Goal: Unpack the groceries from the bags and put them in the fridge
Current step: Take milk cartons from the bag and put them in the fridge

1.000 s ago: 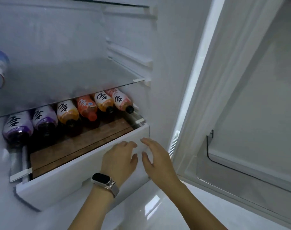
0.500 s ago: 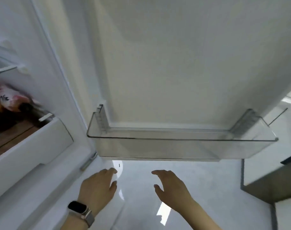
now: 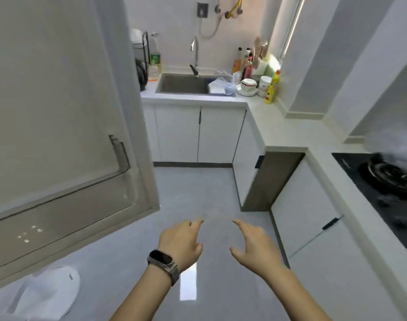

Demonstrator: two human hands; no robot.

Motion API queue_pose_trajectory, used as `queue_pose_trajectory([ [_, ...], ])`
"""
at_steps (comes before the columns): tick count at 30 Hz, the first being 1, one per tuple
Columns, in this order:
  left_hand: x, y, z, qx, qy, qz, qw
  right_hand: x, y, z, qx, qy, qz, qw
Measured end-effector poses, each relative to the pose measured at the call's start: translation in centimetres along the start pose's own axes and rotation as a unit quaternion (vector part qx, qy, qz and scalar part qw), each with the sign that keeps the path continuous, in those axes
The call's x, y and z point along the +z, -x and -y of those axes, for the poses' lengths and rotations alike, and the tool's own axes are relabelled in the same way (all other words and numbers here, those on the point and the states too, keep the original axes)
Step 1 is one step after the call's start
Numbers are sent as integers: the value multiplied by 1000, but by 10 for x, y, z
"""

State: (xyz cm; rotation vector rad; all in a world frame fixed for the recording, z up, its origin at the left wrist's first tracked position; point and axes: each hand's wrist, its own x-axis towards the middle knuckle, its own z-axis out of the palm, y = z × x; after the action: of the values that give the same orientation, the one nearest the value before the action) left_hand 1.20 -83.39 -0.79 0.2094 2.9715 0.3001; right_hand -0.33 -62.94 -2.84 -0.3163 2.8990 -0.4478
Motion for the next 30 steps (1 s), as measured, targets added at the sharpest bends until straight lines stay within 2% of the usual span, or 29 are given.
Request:
queue_pose_trajectory([
  [7, 7, -82, -114, 135, 5, 21, 991, -52, 41, -127, 193, -53, -77, 977],
  [16, 21, -179, -249, 308, -11, 67, 949, -94, 88, -251, 400, -91, -176, 895],
  [23, 30, -230, -374, 469, -30, 115, 875, -119, 121, -311, 520, -96, -226, 818],
  [30, 60, -230, -484, 591, -34, 154, 791, -112, 174, -350, 626, -143, -259, 721],
])
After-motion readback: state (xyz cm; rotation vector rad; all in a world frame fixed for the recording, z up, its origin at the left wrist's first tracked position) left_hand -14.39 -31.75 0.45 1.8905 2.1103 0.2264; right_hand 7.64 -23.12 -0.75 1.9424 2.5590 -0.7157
